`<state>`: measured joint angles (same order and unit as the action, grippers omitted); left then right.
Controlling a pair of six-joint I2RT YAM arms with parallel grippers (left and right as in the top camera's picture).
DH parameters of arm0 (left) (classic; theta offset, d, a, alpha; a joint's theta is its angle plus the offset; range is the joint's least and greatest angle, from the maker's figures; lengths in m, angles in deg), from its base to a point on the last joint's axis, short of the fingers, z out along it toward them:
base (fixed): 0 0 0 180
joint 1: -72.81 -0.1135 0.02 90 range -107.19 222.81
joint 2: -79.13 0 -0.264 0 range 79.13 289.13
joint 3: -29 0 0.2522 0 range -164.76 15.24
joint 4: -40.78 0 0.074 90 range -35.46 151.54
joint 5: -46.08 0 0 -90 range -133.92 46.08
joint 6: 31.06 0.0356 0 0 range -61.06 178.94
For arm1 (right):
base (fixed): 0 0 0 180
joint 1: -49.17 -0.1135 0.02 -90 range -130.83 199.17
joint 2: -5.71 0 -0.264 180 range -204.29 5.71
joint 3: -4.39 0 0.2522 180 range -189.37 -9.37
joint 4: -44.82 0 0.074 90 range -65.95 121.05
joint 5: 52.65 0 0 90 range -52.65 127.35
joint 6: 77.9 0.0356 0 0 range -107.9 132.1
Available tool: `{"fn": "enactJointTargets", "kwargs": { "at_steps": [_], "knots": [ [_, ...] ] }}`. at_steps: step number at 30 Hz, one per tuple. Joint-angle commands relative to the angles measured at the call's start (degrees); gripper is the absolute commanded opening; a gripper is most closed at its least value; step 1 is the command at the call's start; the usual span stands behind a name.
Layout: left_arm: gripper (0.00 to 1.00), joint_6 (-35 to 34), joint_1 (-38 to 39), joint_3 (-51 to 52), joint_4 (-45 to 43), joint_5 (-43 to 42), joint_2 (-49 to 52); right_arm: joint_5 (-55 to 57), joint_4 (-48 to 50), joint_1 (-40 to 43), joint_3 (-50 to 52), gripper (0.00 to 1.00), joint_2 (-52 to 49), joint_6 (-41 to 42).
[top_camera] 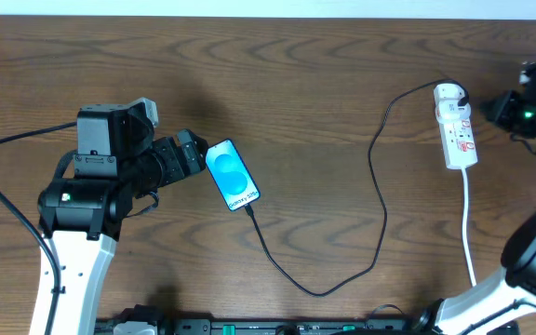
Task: Plug charger to phone and switch on socket
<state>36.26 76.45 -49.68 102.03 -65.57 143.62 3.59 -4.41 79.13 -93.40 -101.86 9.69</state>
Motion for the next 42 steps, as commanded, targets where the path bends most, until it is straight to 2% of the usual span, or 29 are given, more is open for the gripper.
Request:
{"fn": "enactJointTargets", "kwargs": {
  "at_steps": [1,5,13,22,26,30,33,42],
  "knots": [
    [0.94,0.1,-0.1,-1.0,-0.2,0.5,-0.4,4.5,-1.0,-0.1,-1.2,0.01,4.2,-3.8],
    [0.94,0.1,-0.1,-1.0,-0.2,0.5,-0.4,7.3,-5.8,-0.1,-4.7,0.01,6.0,-3.9],
    [0.94,0.1,-0.1,-1.0,-0.2,0.5,-0.4,15.5,-21.5,-0.1,-21.0,0.01,4.0,-4.1],
    [0.94,0.1,-0.1,-1.0,-0.2,0.5,-0.4,15.4,-41.4,0.1,-40.0,0.01,-12.7,-7.1],
    [0.94,0.1,-0.1,-1.0,-0.2,0.5,-0.4,13.2,-40.4,0.1,-40.9,0.01,-17.7,-7.5],
    [0.94,0.1,-0.1,-1.0,-0.2,0.5,-0.4,4.9,-37.5,-0.2,-40.3,0.01,-20.2,-15.1],
    [0.94,0.1,-0.1,-1.0,-0.2,0.5,-0.4,5.1,-34.8,-0.4,-39.1,0.01,-21.7,-16.1],
    [0.94,0.1,-0.1,-1.0,-0.2,0.5,-0.4,5.3,-34.4,-0.5,-38.8,0.01,-27.6,-26.0]
  ]
}}
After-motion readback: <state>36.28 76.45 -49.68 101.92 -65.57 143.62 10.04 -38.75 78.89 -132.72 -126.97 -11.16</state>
